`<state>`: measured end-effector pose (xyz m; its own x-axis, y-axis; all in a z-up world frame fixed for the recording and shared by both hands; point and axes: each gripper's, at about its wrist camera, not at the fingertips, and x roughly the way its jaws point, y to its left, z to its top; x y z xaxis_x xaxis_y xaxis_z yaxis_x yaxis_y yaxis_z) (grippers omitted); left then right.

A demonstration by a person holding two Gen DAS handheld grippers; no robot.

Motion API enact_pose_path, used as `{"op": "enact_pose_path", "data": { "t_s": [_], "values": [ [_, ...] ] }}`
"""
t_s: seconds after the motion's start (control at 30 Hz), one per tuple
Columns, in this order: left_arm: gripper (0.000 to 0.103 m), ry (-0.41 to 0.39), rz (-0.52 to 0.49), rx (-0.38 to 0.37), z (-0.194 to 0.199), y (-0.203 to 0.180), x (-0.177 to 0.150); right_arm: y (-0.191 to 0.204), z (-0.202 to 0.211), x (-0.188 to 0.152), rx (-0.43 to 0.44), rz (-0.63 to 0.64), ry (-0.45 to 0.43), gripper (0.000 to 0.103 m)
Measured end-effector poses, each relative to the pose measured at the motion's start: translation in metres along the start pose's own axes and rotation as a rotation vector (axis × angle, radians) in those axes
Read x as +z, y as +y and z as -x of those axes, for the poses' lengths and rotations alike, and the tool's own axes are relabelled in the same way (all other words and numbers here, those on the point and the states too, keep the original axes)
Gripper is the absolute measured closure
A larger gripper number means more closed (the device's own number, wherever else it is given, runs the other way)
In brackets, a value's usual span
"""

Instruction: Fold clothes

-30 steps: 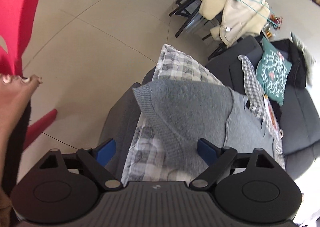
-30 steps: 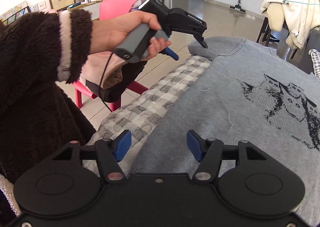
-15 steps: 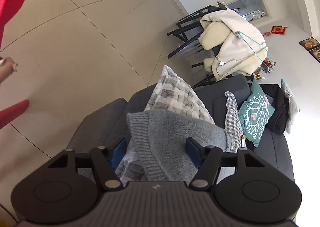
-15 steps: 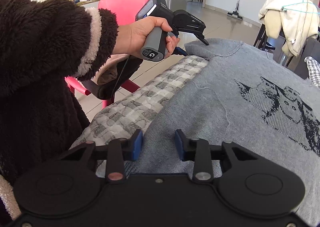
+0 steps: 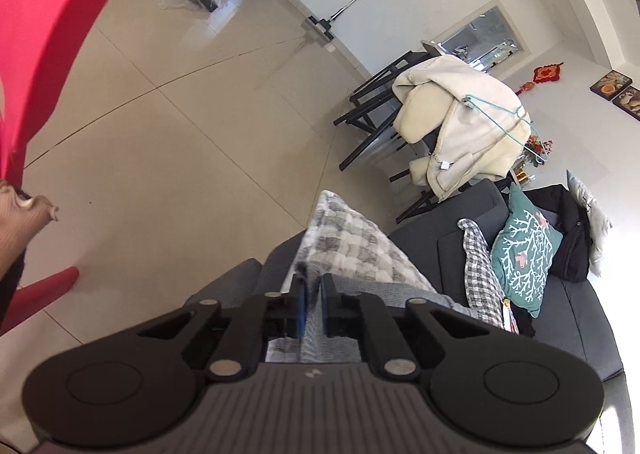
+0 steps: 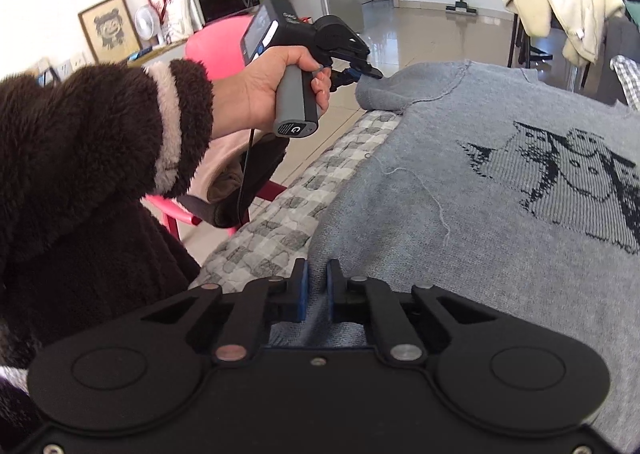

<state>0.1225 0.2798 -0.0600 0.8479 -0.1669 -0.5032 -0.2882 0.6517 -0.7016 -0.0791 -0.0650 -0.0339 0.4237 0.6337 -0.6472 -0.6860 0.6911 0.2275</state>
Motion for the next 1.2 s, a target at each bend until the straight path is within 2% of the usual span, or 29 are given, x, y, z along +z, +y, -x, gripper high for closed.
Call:
{"op": "enact_pose_path", "data": {
  "t_s": [0.13,0.27,0.43,0.7,0.83,0.97,1.07,1.13,1.17,1.2],
  "values": [
    [0.102,-0.056,-0.041,-0.051,0.012,-0.025,0.001,-0.017,0.014,-0.002,0.031,-0.074,-0.024,0.094],
    [0.102,-0.1,-0.149,-0.115,0.022,-0.065,-0.002,-0.037,0.028,-0.007,0.06,-0.161,-0.042,0.095],
    [0.102,-0.096,-0.244,-0.187,0.02,-0.114,-0.02,-0.056,0.04,-0.015,0.109,-0.264,-0.052,0.095],
    [0.102,-0.007,-0.303,-0.25,-0.011,-0.17,-0.055,-0.084,0.055,-0.031,0.066,-0.342,-0.053,0.095],
    [0.101,0.093,-0.375,-0.212,-0.043,-0.196,-0.083,-0.092,0.056,-0.034,0.053,-0.374,-0.04,0.094],
    [0.099,0.202,-0.416,-0.172,-0.072,-0.204,-0.106,-0.094,0.058,-0.033,0.043,-0.382,-0.037,0.09],
    [0.088,0.285,-0.41,-0.14,-0.092,-0.202,-0.117,-0.096,0.059,-0.029,0.04,-0.392,-0.04,0.079],
    [0.067,0.306,-0.4,-0.136,-0.094,-0.199,-0.118,-0.099,0.059,-0.028,0.028,-0.404,-0.045,0.069],
    [0.063,0.315,-0.396,-0.135,-0.094,-0.197,-0.119,-0.101,0.059,-0.027,0.022,-0.409,-0.048,0.066],
    [0.053,0.312,-0.399,-0.144,-0.092,-0.197,-0.119,-0.102,0.06,-0.025,0.019,-0.413,-0.049,0.066]
  ]
}}
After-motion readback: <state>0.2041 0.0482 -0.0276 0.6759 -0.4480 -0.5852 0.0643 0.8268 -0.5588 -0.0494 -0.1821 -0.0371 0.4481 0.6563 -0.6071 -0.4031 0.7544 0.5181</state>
